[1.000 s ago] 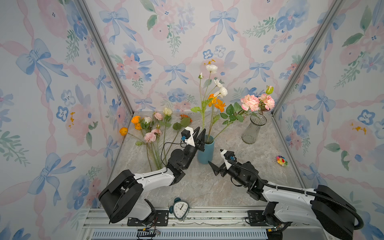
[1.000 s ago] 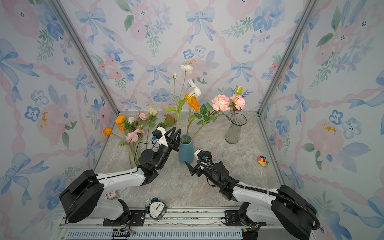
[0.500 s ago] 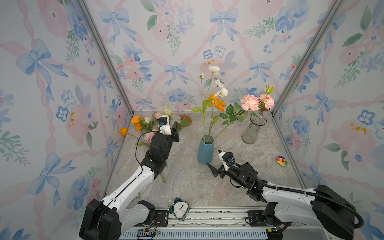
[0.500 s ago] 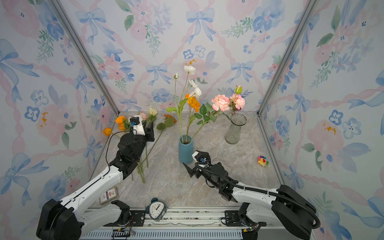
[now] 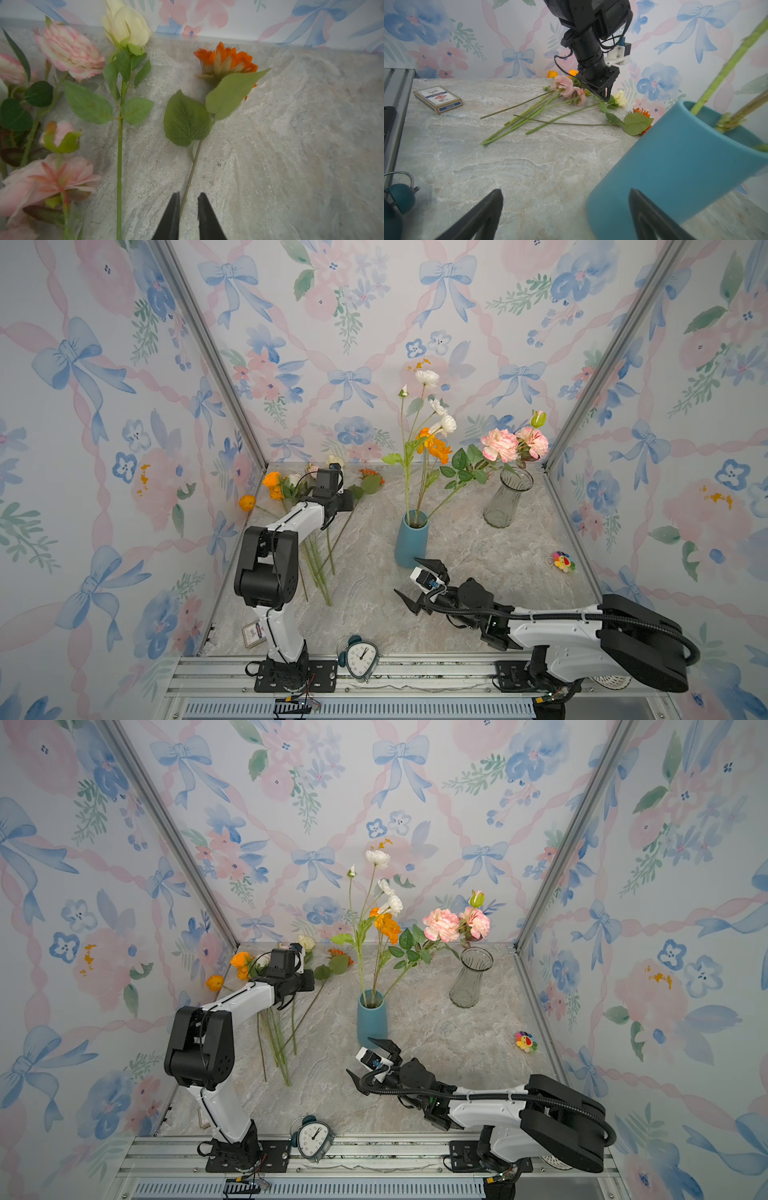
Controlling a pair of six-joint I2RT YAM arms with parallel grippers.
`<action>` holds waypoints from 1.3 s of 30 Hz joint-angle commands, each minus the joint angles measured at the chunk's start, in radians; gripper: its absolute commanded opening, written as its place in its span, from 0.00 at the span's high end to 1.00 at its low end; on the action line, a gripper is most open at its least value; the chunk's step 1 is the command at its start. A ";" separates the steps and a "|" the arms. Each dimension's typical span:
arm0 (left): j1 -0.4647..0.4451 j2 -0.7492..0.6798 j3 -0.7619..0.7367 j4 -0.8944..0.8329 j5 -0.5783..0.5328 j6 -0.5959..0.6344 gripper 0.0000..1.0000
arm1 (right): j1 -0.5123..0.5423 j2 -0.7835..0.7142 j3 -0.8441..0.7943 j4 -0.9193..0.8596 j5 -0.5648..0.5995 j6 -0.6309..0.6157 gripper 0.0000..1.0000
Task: Arrange the flowers into the vase
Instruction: 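Move the left gripper back down to the flower pile stems, then close the left gripper on the orange sunflower stem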
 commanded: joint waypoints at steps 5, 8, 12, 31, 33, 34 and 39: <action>-0.004 0.115 0.085 -0.087 -0.007 0.095 0.81 | 0.048 0.118 0.066 0.126 0.044 -0.070 0.03; -0.012 0.139 0.082 -0.087 -0.023 0.108 0.79 | 0.045 0.116 0.068 0.123 0.047 -0.063 0.03; -0.037 0.166 0.101 -0.118 -0.047 0.122 0.75 | 0.025 0.115 0.075 0.107 0.007 -0.023 0.03; -0.063 0.229 0.133 -0.134 -0.096 0.126 0.73 | -0.006 0.092 0.080 0.068 -0.058 0.037 0.03; -0.064 0.238 0.135 -0.135 -0.082 0.126 0.73 | -0.006 0.093 0.080 0.065 -0.058 0.036 0.03; -0.062 0.245 0.140 -0.142 -0.078 0.128 0.74 | -0.006 0.092 0.081 0.062 -0.058 0.036 0.03; -0.056 0.267 0.163 -0.177 -0.057 0.134 0.75 | -0.011 0.089 0.080 0.060 -0.053 0.030 0.03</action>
